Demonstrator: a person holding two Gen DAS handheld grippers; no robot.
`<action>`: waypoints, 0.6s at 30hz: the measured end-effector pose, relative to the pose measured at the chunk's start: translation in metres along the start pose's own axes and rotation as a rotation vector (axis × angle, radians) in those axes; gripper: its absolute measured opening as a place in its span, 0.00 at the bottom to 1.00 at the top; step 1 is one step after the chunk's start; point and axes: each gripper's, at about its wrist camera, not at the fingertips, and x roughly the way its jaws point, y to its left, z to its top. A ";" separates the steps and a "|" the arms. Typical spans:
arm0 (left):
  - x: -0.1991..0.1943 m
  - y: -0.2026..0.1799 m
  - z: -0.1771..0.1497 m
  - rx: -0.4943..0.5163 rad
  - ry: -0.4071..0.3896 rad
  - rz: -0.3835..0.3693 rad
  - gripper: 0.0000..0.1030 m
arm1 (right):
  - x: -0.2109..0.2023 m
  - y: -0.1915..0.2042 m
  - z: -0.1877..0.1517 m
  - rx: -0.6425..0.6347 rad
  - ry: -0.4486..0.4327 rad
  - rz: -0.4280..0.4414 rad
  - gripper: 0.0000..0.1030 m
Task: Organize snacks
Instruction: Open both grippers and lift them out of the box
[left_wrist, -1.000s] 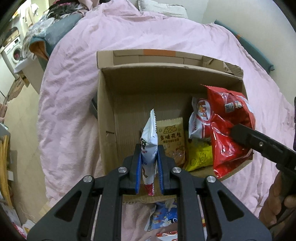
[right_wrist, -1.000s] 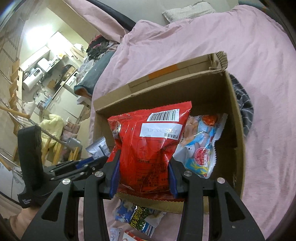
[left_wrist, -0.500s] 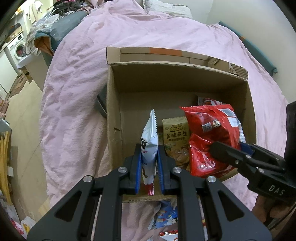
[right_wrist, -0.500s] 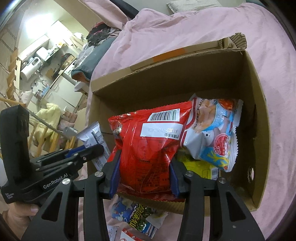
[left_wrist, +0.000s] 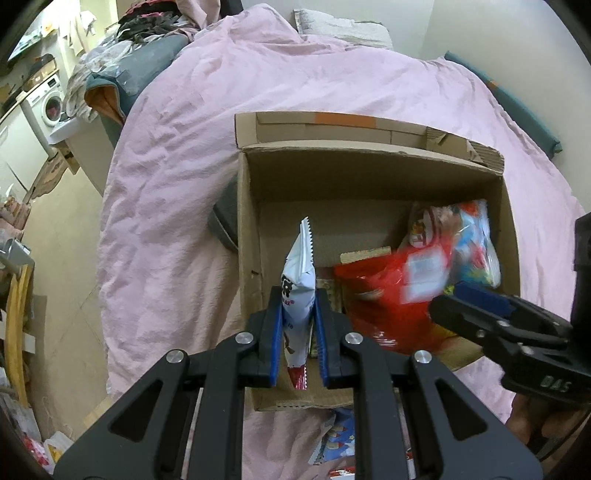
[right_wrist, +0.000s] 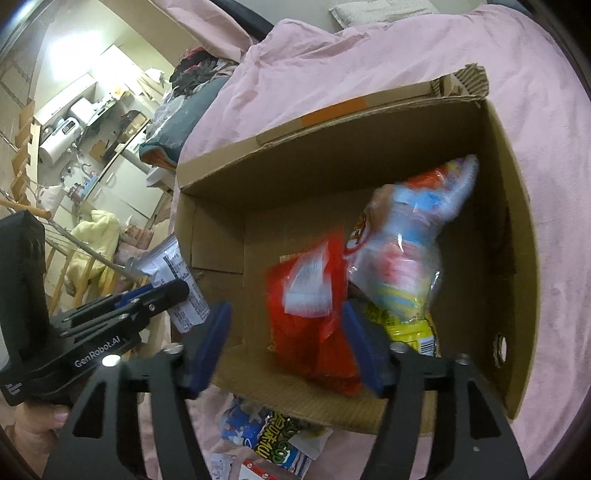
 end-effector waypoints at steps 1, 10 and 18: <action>0.001 0.000 -0.001 0.000 0.010 -0.003 0.13 | -0.001 0.000 0.000 0.000 0.000 -0.003 0.76; -0.011 -0.009 -0.005 0.013 -0.033 -0.027 0.67 | -0.013 -0.003 -0.001 0.002 -0.021 0.013 0.84; -0.012 -0.009 -0.007 0.027 -0.034 -0.027 0.75 | -0.016 -0.007 0.000 0.007 -0.023 0.007 0.84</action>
